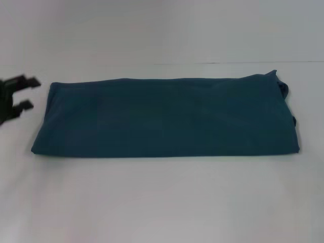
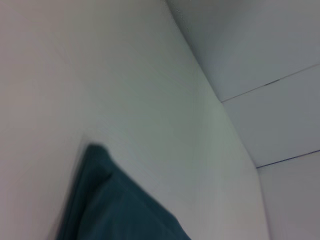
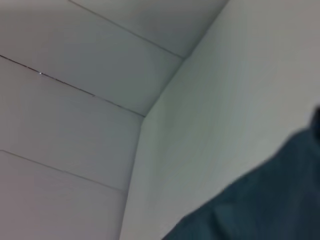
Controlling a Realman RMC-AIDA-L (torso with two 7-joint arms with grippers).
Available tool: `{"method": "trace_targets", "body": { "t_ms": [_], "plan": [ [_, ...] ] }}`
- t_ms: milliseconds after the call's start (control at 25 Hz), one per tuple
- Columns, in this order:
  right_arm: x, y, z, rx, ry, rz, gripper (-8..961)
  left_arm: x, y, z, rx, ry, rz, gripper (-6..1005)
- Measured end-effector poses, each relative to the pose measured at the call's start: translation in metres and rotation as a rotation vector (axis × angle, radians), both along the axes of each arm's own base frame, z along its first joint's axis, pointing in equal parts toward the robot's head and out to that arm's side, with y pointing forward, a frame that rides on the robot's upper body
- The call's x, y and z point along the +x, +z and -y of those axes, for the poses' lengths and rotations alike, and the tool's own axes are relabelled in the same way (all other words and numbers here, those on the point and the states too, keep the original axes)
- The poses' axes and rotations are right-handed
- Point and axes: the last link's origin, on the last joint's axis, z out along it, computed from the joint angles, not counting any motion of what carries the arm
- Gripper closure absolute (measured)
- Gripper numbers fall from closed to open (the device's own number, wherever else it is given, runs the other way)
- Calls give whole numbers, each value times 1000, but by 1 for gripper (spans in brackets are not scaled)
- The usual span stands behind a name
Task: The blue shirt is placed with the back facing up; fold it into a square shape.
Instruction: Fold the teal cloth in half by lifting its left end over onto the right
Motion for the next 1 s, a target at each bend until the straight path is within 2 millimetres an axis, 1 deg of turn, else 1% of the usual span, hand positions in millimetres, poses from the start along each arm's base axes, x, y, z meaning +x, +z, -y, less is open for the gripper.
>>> {"method": "trace_targets", "body": {
  "t_ms": [80,160,240,320,520,640,800,1000],
  "plan": [
    [8,-3,17,-10,-8,-14,265,-11,-5,17,-10,33,57,294],
    [12,-6,27,-21,-11,-18,268,-17,-10,30,-20,56,98,296],
    [15,-8,34,-33,-13,-22,270,-22,-14,39,-26,77,137,296],
    [15,-11,37,-43,-8,-28,270,-23,-17,43,-33,86,152,295],
    [11,-15,33,-50,18,-27,270,-30,-25,47,-37,145,175,296],
    [8,-16,31,-50,31,-26,270,-38,-28,51,-23,212,190,296],
    [7,-16,28,-43,32,-24,269,-44,-31,53,-24,253,180,295],
    [8,-15,24,-33,25,-17,269,-51,-41,53,-46,304,157,296]
  ]
}}
